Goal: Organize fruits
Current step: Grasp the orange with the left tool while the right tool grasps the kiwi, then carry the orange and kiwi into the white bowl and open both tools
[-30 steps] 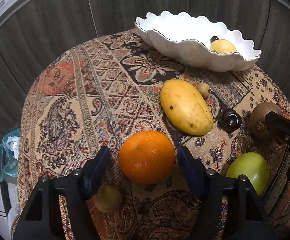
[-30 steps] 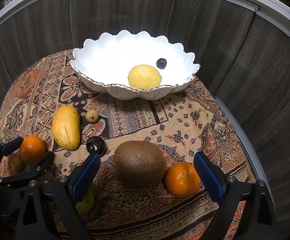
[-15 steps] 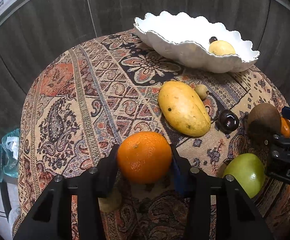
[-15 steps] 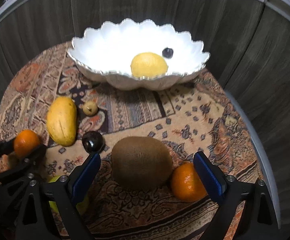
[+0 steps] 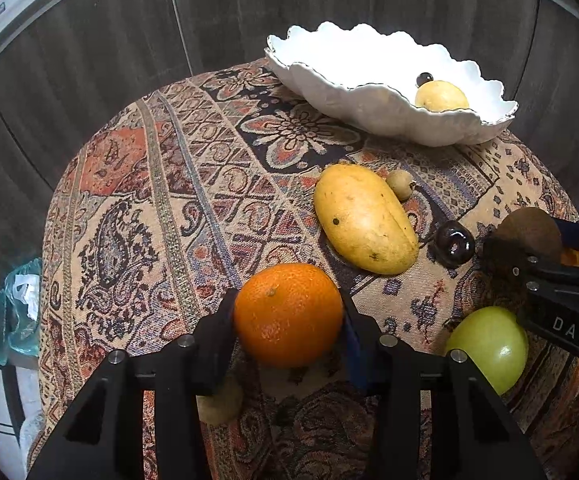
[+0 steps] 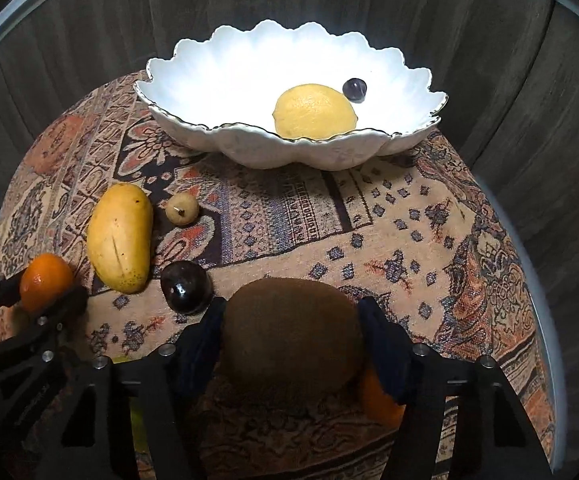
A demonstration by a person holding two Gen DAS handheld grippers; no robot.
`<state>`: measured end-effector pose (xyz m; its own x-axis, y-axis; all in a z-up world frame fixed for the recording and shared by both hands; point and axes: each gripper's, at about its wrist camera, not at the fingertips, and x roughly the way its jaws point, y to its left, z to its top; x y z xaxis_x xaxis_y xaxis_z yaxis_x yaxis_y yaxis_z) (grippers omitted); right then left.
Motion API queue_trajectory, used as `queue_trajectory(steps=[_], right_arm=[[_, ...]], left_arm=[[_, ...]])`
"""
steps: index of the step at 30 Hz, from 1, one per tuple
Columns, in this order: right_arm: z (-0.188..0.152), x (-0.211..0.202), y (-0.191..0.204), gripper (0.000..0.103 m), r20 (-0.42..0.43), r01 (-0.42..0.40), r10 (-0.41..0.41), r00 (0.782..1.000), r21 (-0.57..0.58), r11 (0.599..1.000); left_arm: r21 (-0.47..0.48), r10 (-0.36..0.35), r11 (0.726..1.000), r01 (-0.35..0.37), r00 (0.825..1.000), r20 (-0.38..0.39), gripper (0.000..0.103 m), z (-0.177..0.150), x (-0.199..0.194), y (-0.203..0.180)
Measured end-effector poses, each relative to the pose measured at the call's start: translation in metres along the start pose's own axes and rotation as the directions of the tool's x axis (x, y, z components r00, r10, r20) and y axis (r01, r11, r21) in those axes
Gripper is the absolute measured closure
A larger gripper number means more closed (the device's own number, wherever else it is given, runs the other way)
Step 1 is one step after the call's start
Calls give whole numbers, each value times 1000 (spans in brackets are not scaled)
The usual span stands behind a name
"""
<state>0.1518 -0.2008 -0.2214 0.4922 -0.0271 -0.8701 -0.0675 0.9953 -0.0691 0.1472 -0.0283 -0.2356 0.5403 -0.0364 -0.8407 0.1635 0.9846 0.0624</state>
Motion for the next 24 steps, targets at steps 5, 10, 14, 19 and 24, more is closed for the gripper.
queue_trajectory(steps=[5, 10, 14, 19, 24], right_arm=[[1, -11, -1, 37, 27, -3, 3, 1000, 13, 1000], [5, -26, -3, 37, 59, -11, 9, 998, 23, 1000], [10, -37, -7, 37, 81, -20, 17, 997, 39, 999], [17, -54, -12, 37, 111, -23, 18, 994, 49, 999], [27, -69, -18, 37, 140, -18, 9, 990, 63, 998]], left_arm=[[-7, 3, 1000, -3, 1000, 15, 57, 4, -10, 2], [-18, 0, 1000, 1, 1000, 28, 57, 12, -21, 2], [-14, -7, 1000, 8, 999, 44, 57, 20, -31, -2], [-13, -21, 1000, 22, 997, 68, 57, 31, -41, -7], [-4, -38, 999, 38, 995, 90, 57, 45, -52, -12]])
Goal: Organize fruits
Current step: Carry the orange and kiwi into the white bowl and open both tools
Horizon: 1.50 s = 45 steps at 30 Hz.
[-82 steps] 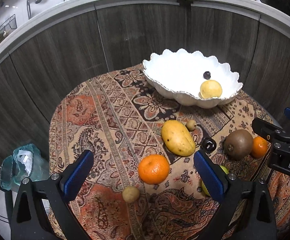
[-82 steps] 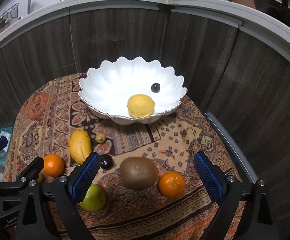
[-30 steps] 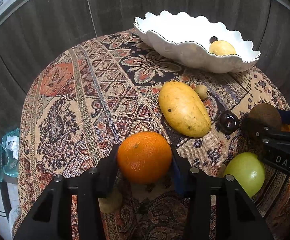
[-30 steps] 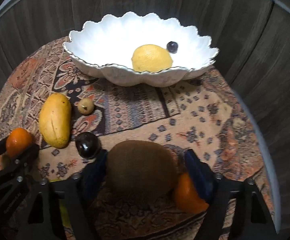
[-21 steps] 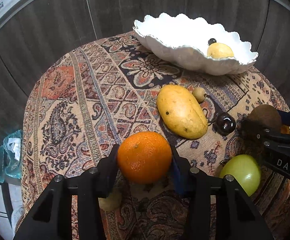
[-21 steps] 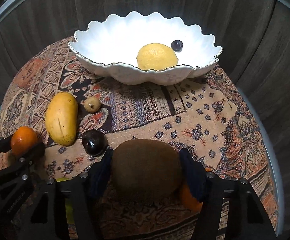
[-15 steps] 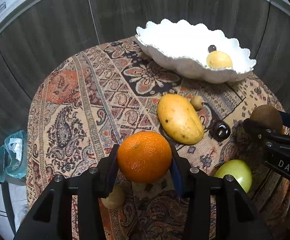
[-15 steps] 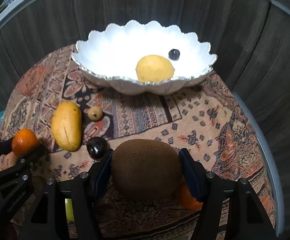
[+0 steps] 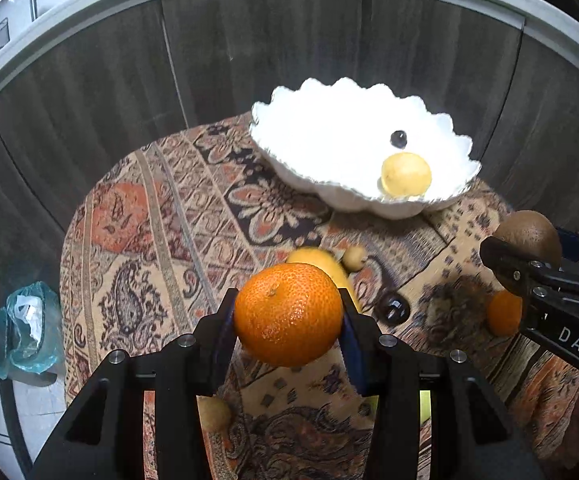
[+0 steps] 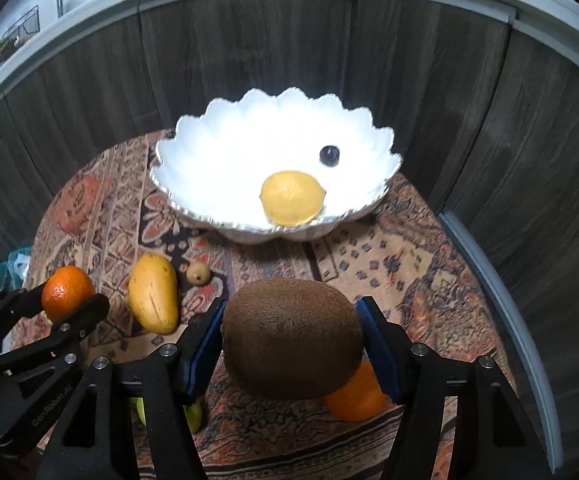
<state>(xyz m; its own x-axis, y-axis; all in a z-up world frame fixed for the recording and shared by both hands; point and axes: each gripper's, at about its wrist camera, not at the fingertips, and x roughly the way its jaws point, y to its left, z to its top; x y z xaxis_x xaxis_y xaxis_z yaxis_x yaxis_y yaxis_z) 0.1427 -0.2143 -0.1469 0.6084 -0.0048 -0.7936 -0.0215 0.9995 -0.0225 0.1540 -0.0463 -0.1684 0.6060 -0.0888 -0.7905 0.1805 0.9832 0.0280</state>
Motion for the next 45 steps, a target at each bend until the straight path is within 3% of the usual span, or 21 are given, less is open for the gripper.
queue_trajectory(steps=[9, 21, 36, 45], right_arm=[[32, -19, -9, 37, 79, -1, 1, 997, -5, 1000], [76, -11, -20, 37, 118, 4, -3, 993, -3, 1000], [123, 42, -28, 37, 107, 5, -8, 994, 23, 1000], [130, 71, -38, 37, 75, 3, -6, 997, 45, 999]], left_arm=[[8, -26, 1000, 26, 998, 49, 57, 37, -10, -6], [24, -47, 999, 45, 994, 100, 57, 91, 3, -9], [36, -78, 997, 75, 992, 95, 57, 139, 51, -5], [39, -85, 996, 83, 994, 66, 57, 145, 79, -8]])
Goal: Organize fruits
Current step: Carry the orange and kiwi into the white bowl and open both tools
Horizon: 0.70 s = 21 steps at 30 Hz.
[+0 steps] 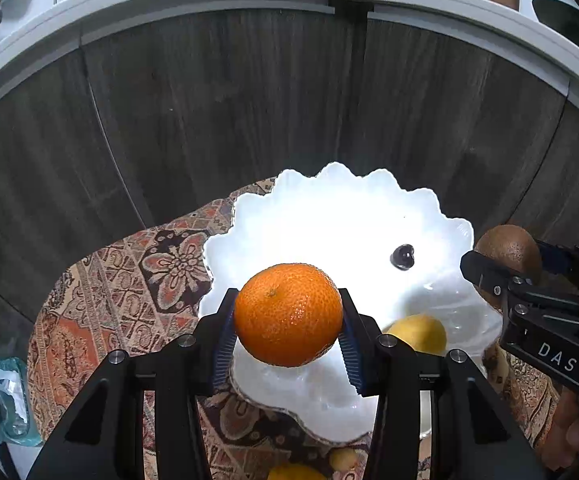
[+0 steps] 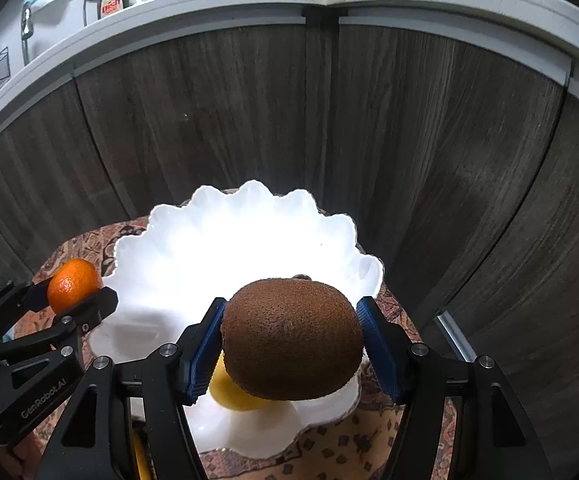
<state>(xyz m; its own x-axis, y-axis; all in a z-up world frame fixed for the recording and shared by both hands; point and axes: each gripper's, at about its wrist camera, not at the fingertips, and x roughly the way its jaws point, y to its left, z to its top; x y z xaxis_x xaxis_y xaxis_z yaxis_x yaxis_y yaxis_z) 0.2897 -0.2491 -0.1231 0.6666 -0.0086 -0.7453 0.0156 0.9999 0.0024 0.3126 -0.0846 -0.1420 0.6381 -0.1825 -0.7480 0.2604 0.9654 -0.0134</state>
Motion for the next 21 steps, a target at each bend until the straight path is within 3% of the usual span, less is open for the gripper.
queue_trajectory(steps=[13, 19, 21], right_arm=[[3, 21, -5, 37, -29, -6, 8, 1000, 49, 999], [5, 16, -4, 34, -18, 20, -19, 1000, 49, 999], [9, 9, -4, 22, 10, 39, -40, 999, 52, 998]], left_arm=[[-22, 23, 999, -24, 999, -38, 56, 2, 22, 3], [-35, 58, 998, -58, 998, 0, 37, 8, 10, 6], [-34, 80, 996, -79, 997, 10, 29, 9, 4, 7]])
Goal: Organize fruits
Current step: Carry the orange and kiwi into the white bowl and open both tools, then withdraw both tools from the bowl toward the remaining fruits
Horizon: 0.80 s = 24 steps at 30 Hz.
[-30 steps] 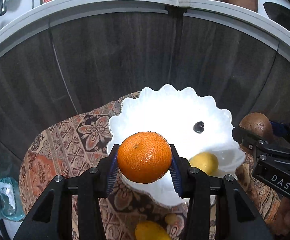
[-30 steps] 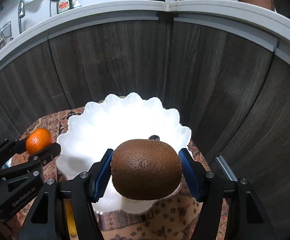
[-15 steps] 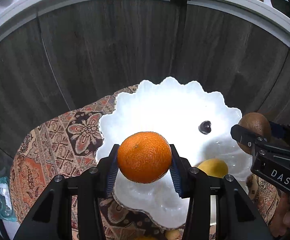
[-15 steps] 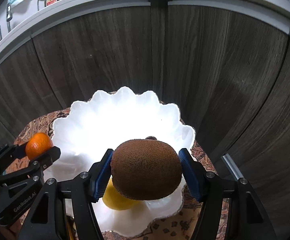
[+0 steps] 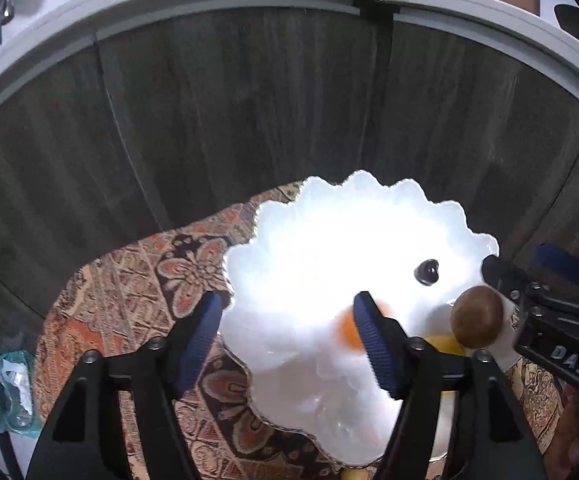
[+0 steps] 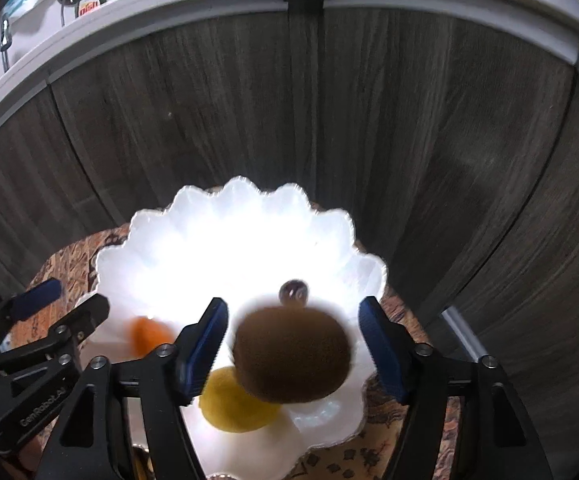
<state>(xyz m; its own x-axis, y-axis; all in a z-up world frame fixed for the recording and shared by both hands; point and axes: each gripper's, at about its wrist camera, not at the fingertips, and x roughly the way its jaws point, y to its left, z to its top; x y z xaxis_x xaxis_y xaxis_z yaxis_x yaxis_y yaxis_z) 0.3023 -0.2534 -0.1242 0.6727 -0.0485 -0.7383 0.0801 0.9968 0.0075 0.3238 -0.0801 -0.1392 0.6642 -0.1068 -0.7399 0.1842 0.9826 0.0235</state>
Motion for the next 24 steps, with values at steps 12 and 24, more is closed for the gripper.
queue_trajectory(steps=[12, 24], right_arm=[[12, -47, -1, 7, 83, 31, -33, 996, 31, 999], [6, -110, 2, 7, 154, 11, -18, 988, 47, 999]], left_arm=[[-45, 60, 997, -56, 996, 72, 4, 10, -51, 10], [-56, 54, 997, -47, 990, 128, 2, 4, -112, 11]])
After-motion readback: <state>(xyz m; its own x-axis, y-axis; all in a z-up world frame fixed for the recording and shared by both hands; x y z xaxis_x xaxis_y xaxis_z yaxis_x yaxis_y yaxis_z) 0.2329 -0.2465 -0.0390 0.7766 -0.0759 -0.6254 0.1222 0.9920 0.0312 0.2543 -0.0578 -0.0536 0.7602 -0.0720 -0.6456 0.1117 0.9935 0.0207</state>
